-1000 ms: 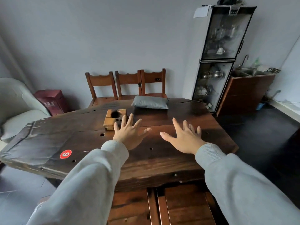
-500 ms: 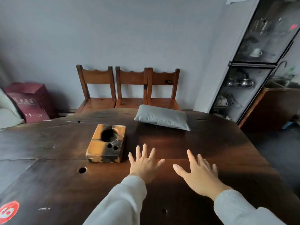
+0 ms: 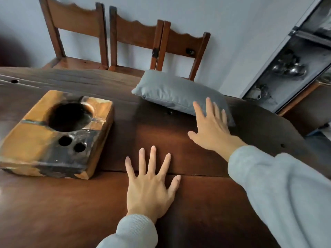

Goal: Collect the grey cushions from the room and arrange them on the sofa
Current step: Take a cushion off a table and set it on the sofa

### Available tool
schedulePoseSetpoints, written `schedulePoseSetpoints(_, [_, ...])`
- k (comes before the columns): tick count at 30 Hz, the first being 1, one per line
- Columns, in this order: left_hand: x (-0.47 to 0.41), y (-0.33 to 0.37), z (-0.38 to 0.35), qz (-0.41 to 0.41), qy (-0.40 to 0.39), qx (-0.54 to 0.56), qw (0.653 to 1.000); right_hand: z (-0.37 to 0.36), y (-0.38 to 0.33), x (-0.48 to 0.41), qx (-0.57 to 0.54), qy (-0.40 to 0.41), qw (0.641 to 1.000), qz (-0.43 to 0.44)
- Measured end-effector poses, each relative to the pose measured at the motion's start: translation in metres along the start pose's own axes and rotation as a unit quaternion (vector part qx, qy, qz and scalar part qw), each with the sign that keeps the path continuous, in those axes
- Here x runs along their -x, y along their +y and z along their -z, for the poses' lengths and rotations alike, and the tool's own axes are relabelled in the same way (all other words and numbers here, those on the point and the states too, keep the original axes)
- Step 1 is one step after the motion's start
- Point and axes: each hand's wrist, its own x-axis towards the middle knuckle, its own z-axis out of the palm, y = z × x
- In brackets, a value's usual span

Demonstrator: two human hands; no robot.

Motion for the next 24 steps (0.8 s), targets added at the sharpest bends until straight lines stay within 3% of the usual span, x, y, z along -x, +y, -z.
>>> schedulePoseSetpoints(4, [-0.001,0.000,-0.006,-0.010,-0.002,0.010,1.000,-0.010,-0.006,-0.078,0.029,0.042,0.999,0.010])
schedulePoseSetpoints(7, [-0.001,0.000,-0.006,-0.013,0.003,0.013,1.000,-0.028,-0.011,-0.101,0.034,0.039,0.999,-0.018])
schedulePoseSetpoints(11, [-0.006,0.002,-0.007,-0.019,-0.005,-0.010,1.000,-0.044,-0.014,-0.109,0.041,0.102,0.993,-0.031])
schedulePoseSetpoints(17, [-0.007,-0.003,-0.009,-0.007,-0.013,-0.029,0.999,-0.038,-0.024,-0.093,0.035,0.081,0.996,-0.016])
schedulePoseSetpoints(24, [-0.011,-0.002,-0.004,0.003,-0.025,-0.039,0.999,-0.025,-0.027,-0.009,0.047,0.054,0.997,0.005])
